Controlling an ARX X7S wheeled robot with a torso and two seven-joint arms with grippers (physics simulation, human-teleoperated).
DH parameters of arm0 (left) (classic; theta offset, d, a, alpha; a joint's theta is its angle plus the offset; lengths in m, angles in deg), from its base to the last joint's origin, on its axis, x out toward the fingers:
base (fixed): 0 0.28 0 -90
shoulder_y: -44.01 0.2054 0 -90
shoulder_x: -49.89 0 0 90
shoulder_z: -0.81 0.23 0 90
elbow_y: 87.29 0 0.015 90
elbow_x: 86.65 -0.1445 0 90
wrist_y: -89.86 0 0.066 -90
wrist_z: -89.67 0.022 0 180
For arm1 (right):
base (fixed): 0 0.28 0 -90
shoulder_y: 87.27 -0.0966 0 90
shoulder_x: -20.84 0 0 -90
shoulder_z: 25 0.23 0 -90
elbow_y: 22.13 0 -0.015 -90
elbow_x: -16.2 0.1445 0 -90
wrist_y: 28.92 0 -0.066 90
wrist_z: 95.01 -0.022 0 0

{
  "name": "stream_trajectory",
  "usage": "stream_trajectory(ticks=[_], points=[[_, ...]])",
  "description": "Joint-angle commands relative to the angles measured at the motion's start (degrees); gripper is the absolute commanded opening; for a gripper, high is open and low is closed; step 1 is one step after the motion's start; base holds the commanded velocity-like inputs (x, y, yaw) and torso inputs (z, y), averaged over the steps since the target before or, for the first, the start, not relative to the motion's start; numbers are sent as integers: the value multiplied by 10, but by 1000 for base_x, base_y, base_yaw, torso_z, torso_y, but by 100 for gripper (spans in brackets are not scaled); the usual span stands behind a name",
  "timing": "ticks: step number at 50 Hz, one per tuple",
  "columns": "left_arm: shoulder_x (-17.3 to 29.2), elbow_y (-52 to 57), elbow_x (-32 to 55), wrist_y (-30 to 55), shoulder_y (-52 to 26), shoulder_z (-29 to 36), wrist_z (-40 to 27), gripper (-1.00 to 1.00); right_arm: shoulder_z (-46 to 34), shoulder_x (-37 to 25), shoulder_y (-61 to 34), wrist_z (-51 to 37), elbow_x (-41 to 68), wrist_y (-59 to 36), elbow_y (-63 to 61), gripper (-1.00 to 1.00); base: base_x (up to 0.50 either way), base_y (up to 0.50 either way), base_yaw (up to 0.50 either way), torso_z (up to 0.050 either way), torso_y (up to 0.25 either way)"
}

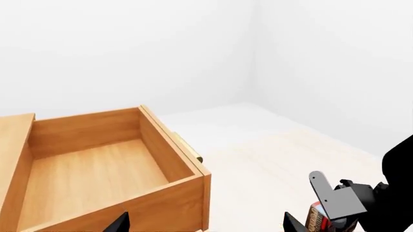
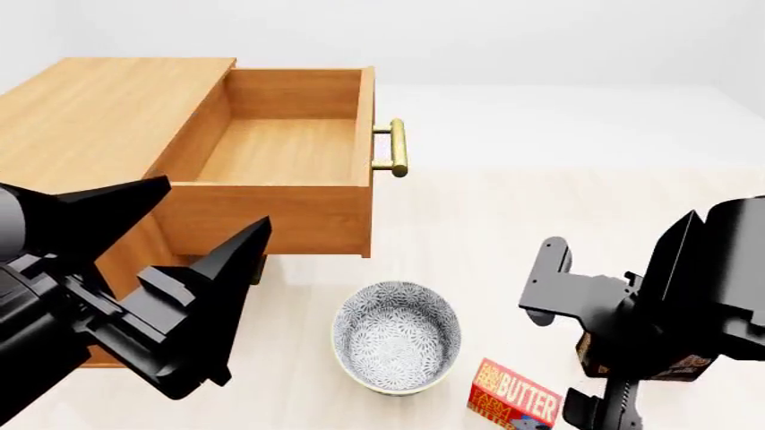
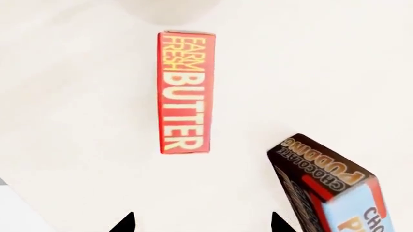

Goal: Put the butter at the back in the top drawer of the cabinet and close it.

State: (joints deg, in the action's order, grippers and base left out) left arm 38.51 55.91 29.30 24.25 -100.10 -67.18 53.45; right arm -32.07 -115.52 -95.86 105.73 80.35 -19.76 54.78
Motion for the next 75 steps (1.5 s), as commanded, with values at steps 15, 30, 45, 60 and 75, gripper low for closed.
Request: stream_trajectory(ticks=[15,30,45,60,75], points=[[-7,-3,-5,4,10,-2,1,100,-32,26,24,36,-36,58,38,100,0,0,0,0,0],[-3,-3,-4,2,18,-7,6,100,-50,43,43,47,-55,78,61,100,0,0,0,0,0],[-2,-5,-9,0,29,-11,11,100,-72,71,72,66,-81,107,102,100,0,0,0,0,0],[-4,-7,-15,-1,40,-12,16,100,-90,95,98,86,-104,138,152,100,0,0,0,0,0],[-8,-10,-21,1,49,-13,19,100,-108,116,124,94,-124,154,194,100,0,0,0,0,0]])
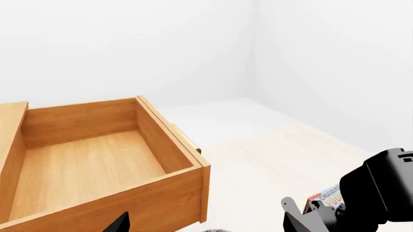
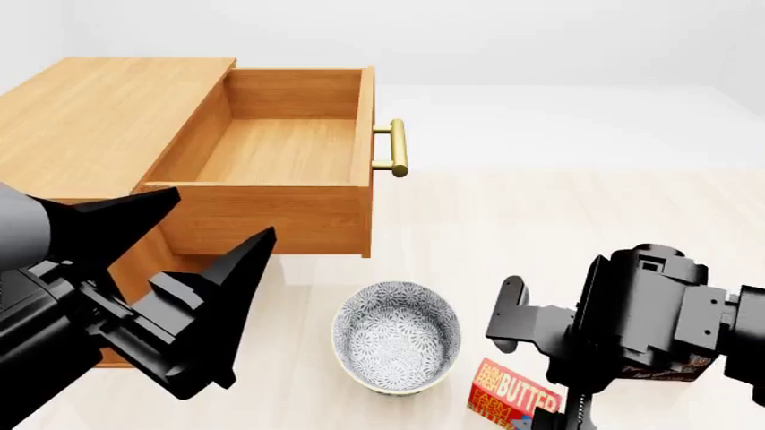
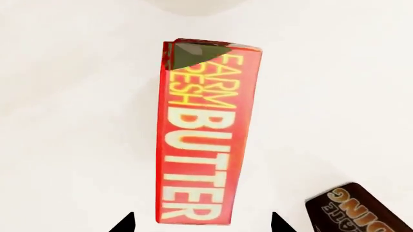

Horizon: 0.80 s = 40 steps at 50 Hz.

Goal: Put the butter at the back in the top drawer of the cabinet and close it.

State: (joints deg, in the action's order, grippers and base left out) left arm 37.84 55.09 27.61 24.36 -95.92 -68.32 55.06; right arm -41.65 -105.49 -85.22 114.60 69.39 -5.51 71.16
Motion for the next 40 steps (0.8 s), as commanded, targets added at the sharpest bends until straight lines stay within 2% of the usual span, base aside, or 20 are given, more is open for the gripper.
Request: stream_trajectory(ticks=[1,40], points=[[-1,-2,-4,-1,9,-1,3,100,-13,17,19,5,-15,12,33,100,0,0,0,0,0],[-11,-6,-5,10,13,-5,2,100,-40,63,63,46,-51,57,134,100,0,0,0,0,0]])
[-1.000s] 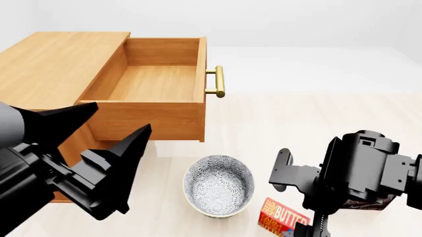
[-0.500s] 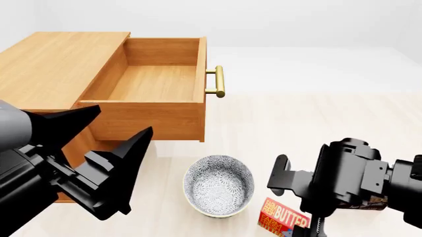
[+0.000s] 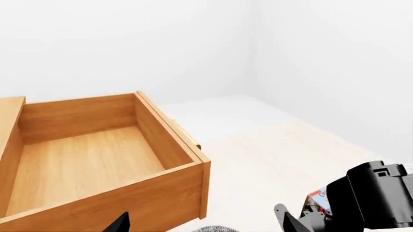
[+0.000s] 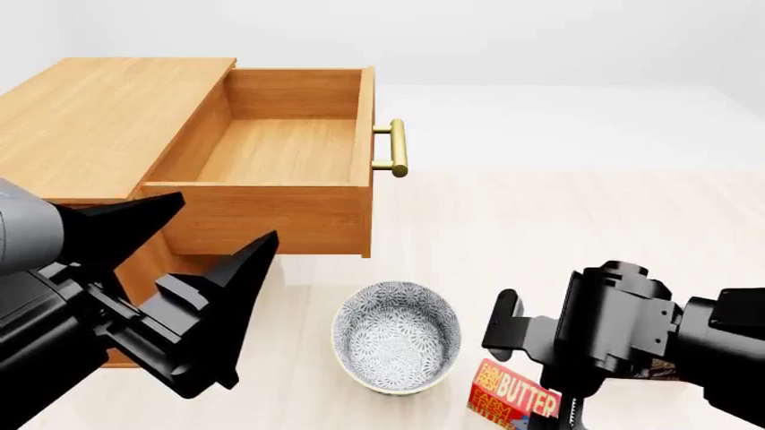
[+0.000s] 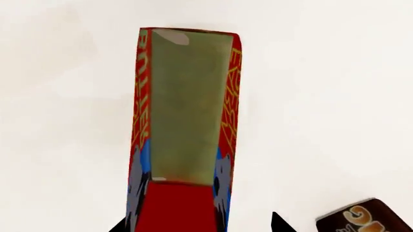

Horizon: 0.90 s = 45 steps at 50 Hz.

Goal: Put the butter at the back in the top drawer of the cabinet and close it.

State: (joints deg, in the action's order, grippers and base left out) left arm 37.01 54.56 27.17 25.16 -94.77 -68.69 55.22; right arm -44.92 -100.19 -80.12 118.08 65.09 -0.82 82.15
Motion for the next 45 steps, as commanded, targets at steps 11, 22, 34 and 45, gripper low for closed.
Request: stream_trajectory(ticks=[11,22,34,45], points=[[-4,-3,-3,3,7,-2,3,100,-14,25,27,24,-18,25,62,100,0,0,0,0,0],[-5,-4,-6,4,12,-4,4,100,-17,36,37,32,-25,35,86,100,0,0,0,0,0],[-8,-5,-9,6,15,-5,3,100,-20,47,48,40,-32,44,115,100,0,0,0,0,0],[-12,-7,-10,10,16,-5,1,100,-23,56,57,52,-38,54,142,100,0,0,0,0,0]])
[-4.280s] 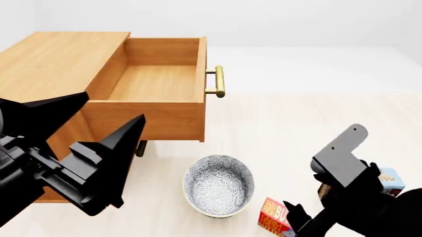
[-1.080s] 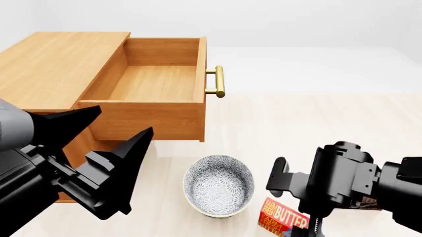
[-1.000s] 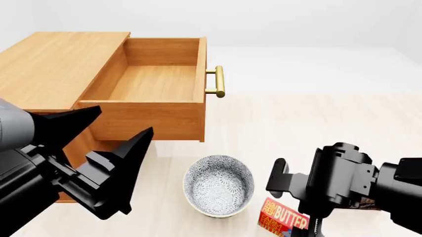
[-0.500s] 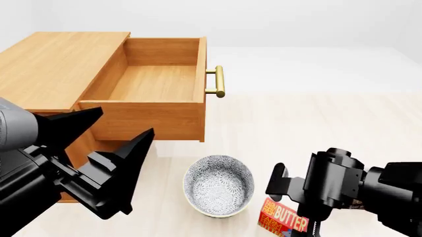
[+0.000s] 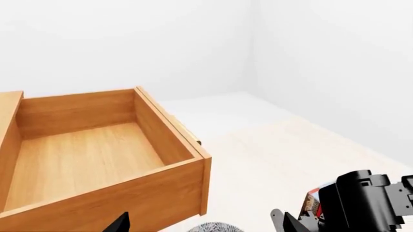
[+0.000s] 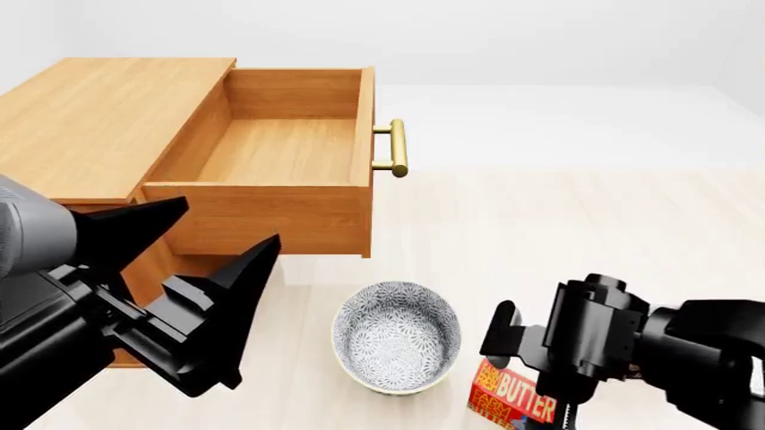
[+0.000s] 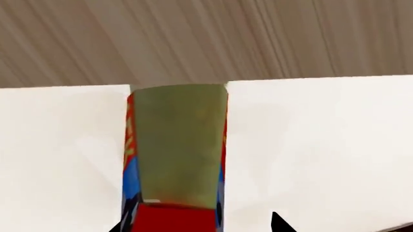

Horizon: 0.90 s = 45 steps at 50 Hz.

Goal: Put the butter at the back in the top drawer of the cabinet and close it.

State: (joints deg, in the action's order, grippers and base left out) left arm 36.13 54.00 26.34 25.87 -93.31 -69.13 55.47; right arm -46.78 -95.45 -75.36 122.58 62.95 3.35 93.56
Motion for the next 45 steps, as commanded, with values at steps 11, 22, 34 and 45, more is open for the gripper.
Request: stream_trajectory(ticks=[11,22,34,45], points=[[-6,-2,-1,7,1,-1,-3,100,-11,14,17,11,-23,17,37,100,0,0,0,0,0],[-5,-1,0,7,3,-4,-2,100,-14,21,23,17,-29,25,53,100,0,0,0,0,0],[-5,-1,0,8,6,-6,-3,100,-17,20,27,16,-34,30,50,-100,0,0,0,0,0],[-4,0,0,7,10,-10,-3,100,-16,17,25,12,-36,30,45,-100,0,0,0,0,0]])
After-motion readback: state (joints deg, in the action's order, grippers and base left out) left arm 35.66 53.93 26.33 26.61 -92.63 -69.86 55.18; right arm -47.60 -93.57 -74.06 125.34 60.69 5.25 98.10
